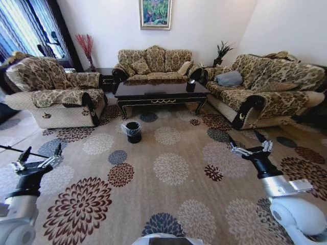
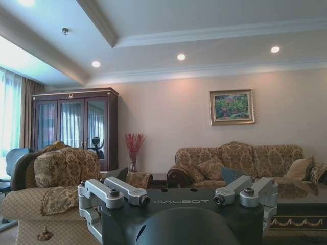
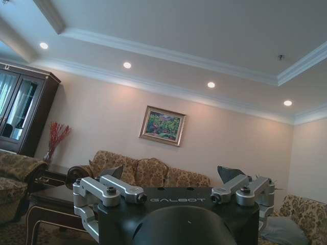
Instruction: Move to the front of the table and pick up the trash from the floor, then place it into the trash bin.
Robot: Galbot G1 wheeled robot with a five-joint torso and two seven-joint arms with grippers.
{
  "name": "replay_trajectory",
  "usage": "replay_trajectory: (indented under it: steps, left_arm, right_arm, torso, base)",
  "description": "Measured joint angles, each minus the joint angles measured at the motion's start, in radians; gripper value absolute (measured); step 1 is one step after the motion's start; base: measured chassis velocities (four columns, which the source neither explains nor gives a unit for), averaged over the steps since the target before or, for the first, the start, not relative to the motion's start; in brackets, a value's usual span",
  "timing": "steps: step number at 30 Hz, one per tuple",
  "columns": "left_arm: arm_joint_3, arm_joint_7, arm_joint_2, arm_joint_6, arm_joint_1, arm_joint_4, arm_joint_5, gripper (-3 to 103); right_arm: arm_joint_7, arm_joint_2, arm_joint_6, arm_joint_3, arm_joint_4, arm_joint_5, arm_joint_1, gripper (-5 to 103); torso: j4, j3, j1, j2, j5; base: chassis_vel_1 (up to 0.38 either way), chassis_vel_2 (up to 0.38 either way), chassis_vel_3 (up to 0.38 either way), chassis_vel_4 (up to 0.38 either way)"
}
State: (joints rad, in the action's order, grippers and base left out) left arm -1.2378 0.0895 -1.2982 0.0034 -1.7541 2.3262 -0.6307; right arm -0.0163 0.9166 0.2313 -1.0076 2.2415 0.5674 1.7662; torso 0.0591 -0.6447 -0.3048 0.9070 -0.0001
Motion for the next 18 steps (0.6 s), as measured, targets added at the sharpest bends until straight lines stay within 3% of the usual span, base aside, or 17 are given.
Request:
replay_trajectory:
  steps: [18]
  left_arm:
    - [0.003,0.0,-0.006,0.006,-0.004,0.001,0.003,100]
  right_arm:
    - [-0.021,-0.01,0.015,0.002,-0.003,0.045,-0.008,100]
  torso:
    - [0.0,-0.049,-0.038,0.087,0.0001]
  base:
    - [0.0,0.0,0.0,0.0]
